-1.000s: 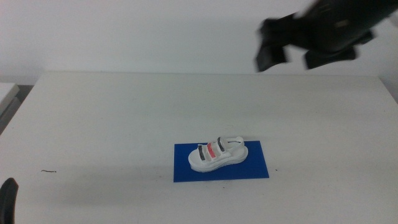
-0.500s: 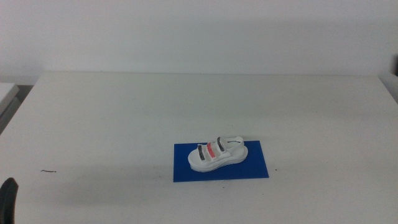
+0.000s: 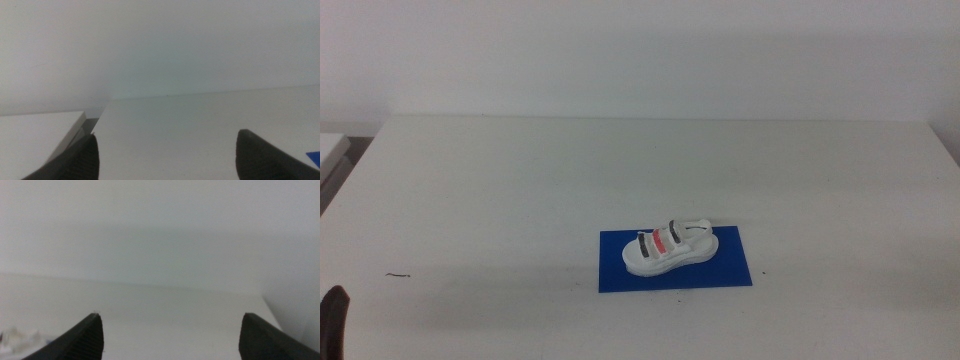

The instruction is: Use one arm to grab the shoe from the table and place it on the mat.

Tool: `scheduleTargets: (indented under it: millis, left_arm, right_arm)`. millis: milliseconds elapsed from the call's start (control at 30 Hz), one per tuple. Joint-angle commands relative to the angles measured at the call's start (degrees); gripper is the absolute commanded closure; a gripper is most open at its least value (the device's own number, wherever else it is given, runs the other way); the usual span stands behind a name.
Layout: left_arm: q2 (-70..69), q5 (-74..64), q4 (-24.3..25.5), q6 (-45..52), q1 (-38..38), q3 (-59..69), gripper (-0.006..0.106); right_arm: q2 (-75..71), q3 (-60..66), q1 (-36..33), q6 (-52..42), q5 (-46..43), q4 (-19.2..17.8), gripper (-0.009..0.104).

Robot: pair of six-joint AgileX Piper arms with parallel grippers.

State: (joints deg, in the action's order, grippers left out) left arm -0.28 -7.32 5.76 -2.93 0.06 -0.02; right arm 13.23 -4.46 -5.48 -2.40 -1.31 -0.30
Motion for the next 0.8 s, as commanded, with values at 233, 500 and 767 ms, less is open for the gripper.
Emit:
scheduleTargets:
  millis: [233, 500, 767]
  left_arm:
    - [0.3, 0.7, -0.2, -0.2, -0.1, 0.0, 0.007]
    - [0.3, 0.7, -0.2, -0.2, -0.1, 0.0, 0.007]
    - [0.3, 0.7, -0.2, -0.2, -0.1, 0.0, 0.007]
  right_arm:
    - [-13.2, 4.5, 0.4, 0.5, 2.6, -2.3, 0.004]
    - [-13.2, 4.5, 0.4, 0.9, 7.3, -2.5, 0.004]
    - [-13.2, 4.5, 0.4, 1.6, 7.5, -2.5, 0.004]
